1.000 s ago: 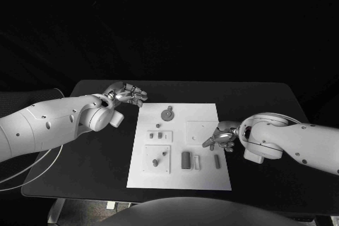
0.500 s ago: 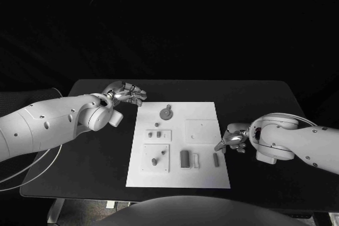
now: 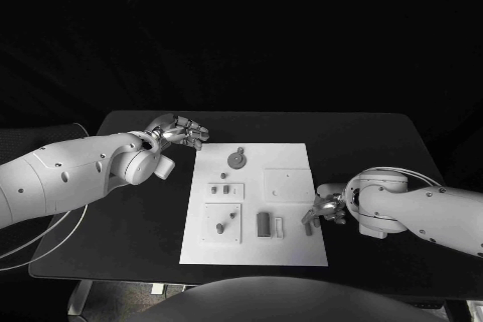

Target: Assemble the parts on the task board

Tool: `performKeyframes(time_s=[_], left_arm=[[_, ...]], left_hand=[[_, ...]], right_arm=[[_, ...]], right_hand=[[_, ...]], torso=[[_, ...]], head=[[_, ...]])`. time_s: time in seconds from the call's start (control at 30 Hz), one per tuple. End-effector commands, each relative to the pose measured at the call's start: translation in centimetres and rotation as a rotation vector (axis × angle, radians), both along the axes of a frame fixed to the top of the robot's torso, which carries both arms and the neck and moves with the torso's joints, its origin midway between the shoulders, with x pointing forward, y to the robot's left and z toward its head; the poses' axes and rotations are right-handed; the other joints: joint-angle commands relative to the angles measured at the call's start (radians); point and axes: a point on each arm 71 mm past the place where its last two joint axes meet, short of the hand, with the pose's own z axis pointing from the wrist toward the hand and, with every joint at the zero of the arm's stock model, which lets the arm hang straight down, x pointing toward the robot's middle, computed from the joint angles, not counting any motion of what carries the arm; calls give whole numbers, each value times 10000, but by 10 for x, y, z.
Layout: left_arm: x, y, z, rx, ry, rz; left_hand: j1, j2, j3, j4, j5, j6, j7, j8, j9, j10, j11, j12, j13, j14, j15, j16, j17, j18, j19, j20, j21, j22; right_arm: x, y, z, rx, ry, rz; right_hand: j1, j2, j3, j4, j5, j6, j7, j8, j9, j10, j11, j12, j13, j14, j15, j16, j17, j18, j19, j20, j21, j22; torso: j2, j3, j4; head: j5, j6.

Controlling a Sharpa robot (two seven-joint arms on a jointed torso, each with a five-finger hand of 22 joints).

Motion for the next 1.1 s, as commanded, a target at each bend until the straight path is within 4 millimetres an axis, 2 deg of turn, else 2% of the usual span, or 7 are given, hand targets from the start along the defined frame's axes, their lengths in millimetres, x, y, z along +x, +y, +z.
performKeyframes(time_s=[0.03,0.17,0.4,0.63,0.77,0.9,1.1], left_arm=[[0,-3,1,-144,-30,-183],[0,-3,1,-143,-29,-182],[-1,-2,1,-138,-27,-168],[-1,-2,1,-136,-15,-165],[-1,-2,1,-132,-7,-158],[-1,-1,1,-132,-1,-157],[-1,-1,1,-112,21,-145]], left_hand=[[-124,-17,-23,60,63,-73,-26,32,-16,33,34,-23,-16,21,71,-38,16,159,-54,36,-53,14],[-130,-14,-26,66,63,-73,-26,33,-17,33,34,-23,-16,21,72,-44,24,159,-56,37,-55,16],[-134,-13,-29,71,63,-74,-26,34,-19,32,34,-23,-17,21,72,-51,32,160,-58,37,-57,19],[-134,-11,-30,73,64,-75,-27,35,-20,32,33,-22,-17,21,72,-57,40,162,-59,37,-59,22],[-133,-9,-31,74,64,-75,-27,35,-20,32,33,-23,-18,21,72,-60,44,162,-60,37,-60,23],[-132,-7,-30,75,64,-75,-27,36,-21,32,33,-22,-18,22,72,-63,48,163,-60,37,-61,25],[-131,-5,-31,76,65,-75,-27,36,-22,31,33,-23,-19,22,72,-68,54,164,-61,37,-63,27]], right_arm=[[-2,4,-3,-240,120,216],[-4,10,-7,-202,204,309],[-3,12,-12,-408,97,436],[-1,15,-16,-1294,-531,1236],[-1,19,-18,-1433,-801,1394],[-1,22,-19,-1567,-957,1582],[-1,22,-19,-1689,-1085,1646]], right_hand=[[-115,-42,6,75,66,72,18,3,10,46,-2,-43,-11,46,-12,48,-33,64,54,-7,20,145],[-132,-73,23,107,67,67,19,-6,7,48,0,-51,-16,44,-10,43,-39,64,53,-12,15,145],[-127,-70,44,123,70,63,20,-12,5,48,1,-57,-19,33,-9,39,-61,64,53,-17,13,145],[-51,-22,102,100,70,67,20,-19,5,52,0,-64,-23,39,-6,38,-52,64,57,-31,15,152],[92,138,130,-46,58,76,23,-25,9,61,2,-68,-23,44,6,39,-48,64,55,-34,26,167],[416,526,135,-527,59,96,27,-36,18,75,3,-69,-20,67,36,42,-28,64,57,-22,49,180],[1171,683,254,-731,59,102,31,-61,24,89,10,-71,-14,67,69,32,-50,64,54,-6,75,189]], torso=[[-8,-2,-5],[-9,-4,8],[-5,-1,-4],[-7,8,-15],[-3,12,-13],[-3,12,-15],[-6,7,-12]], head=[[5,-14],[8,-14],[34,-11],[53,-25],[61,-31],[60,-37],[52,-59]])
